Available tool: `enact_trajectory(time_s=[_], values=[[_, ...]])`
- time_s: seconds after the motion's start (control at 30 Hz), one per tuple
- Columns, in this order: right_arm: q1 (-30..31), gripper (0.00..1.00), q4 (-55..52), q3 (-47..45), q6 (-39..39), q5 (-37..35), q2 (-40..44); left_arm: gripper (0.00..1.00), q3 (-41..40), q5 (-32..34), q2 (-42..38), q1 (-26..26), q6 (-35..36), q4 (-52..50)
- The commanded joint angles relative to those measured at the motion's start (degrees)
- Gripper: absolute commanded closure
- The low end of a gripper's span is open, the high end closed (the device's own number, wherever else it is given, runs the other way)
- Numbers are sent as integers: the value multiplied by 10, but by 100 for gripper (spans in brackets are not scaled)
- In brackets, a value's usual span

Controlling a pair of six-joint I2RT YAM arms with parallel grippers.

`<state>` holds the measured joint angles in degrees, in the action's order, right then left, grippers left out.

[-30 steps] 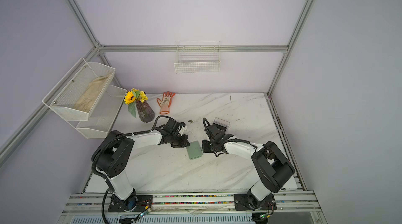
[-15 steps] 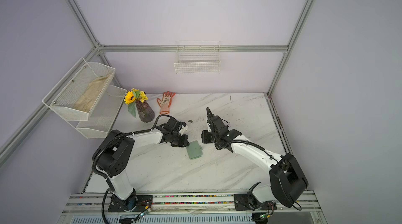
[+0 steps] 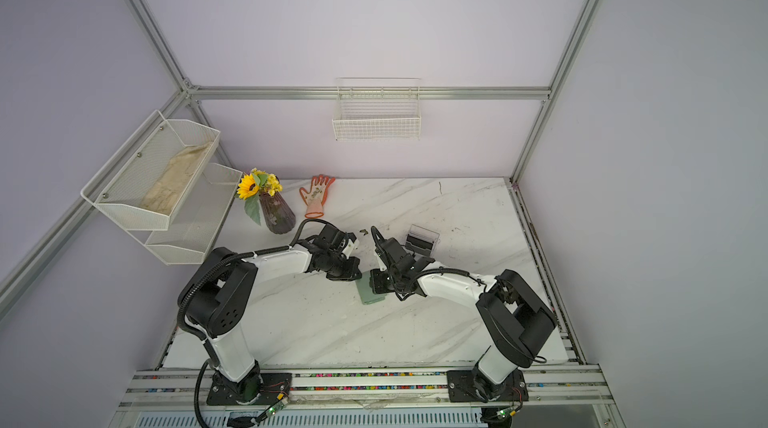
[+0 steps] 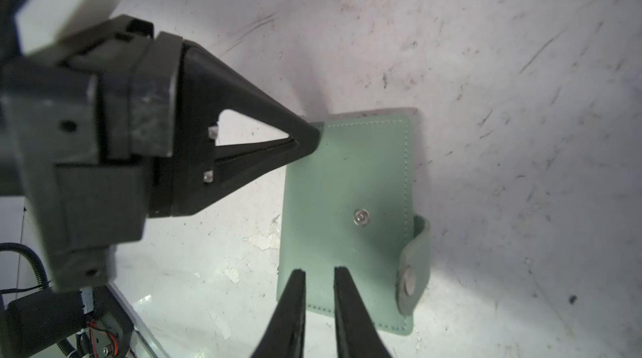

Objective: Insert credit cards into a card holder
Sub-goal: Open the card holder at the center of the board.

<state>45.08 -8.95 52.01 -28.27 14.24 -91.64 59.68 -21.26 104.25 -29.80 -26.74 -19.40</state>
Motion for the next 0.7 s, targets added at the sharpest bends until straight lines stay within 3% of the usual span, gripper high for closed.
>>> enact_trajectory(time_s=[0.0, 0.47, 0.67], values=[[-6, 80, 11, -5, -14, -17, -11, 100, 23, 70, 26, 10, 17, -14], [-49, 80, 23, -31, -13, -23, -33, 100, 24, 64, 27, 10, 20, -14], [-50, 79, 59, -43, -11, 28, -39, 100, 29, 60, 26, 10, 20, -17]])
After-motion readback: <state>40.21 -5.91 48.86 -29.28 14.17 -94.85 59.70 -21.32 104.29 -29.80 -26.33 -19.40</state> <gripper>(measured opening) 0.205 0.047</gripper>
